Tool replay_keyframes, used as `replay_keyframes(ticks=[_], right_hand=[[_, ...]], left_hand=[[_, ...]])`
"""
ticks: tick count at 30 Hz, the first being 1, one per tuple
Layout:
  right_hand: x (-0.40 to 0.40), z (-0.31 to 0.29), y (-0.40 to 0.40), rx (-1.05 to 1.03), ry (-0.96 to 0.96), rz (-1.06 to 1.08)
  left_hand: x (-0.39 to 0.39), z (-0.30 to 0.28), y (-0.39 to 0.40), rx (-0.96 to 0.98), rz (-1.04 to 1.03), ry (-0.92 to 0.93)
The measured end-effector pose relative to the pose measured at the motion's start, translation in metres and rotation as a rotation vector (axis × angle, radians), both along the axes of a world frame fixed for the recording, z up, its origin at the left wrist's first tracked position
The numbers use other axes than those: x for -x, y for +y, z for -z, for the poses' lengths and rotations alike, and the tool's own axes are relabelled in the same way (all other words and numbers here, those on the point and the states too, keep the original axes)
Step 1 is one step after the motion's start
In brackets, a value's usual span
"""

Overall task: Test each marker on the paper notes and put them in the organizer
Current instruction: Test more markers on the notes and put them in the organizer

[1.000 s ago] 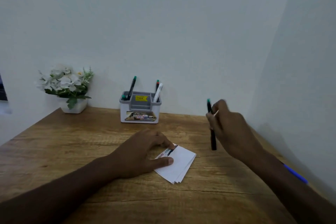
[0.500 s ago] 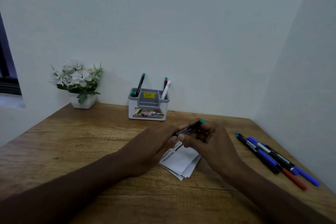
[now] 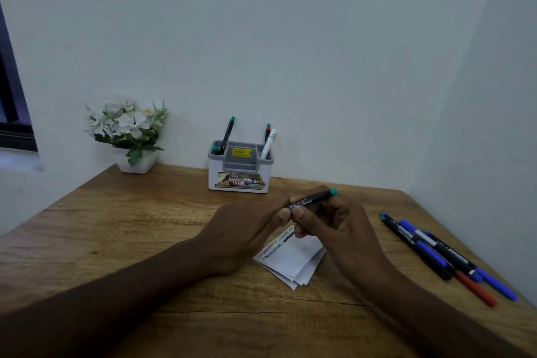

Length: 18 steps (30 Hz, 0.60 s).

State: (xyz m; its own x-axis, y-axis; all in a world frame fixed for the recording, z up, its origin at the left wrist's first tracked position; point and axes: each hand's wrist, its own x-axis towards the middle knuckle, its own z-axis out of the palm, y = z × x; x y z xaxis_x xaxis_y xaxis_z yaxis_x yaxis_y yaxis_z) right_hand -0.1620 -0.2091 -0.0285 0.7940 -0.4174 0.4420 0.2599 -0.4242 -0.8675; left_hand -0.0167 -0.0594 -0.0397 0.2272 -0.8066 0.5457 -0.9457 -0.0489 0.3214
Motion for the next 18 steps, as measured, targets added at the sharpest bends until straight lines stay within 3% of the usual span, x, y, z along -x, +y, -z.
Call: replay_keyframes(ticks=[4, 6, 9, 11, 18], right_hand=[[0.001, -0.007, -0.001, -0.023, -0.063, 0.024], [0.002, -0.011, -0.005, -0.149, -0.139, 0.055], [0.003, -0.011, -0.01, -0.379, -0.128, -0.01], [0.001, -0.009, -0.008, -0.428, -0.064, -0.08], [0.0, -0.004, -0.004, -0.233, 0.067, -0.085]], left_hand=[[-0.011, -0.001, 0.004, -0.036, 0.034, 0.065], [-0.021, 0.0, 0.01, -0.127, 0.025, 0.076], [-0.03, 0.0, 0.015, -0.316, 0.056, -0.038], [-0.03, -0.002, 0.015, -0.368, 0.07, -0.078], [-0.04, -0.001, 0.013, -0.352, 0.113, -0.08]])
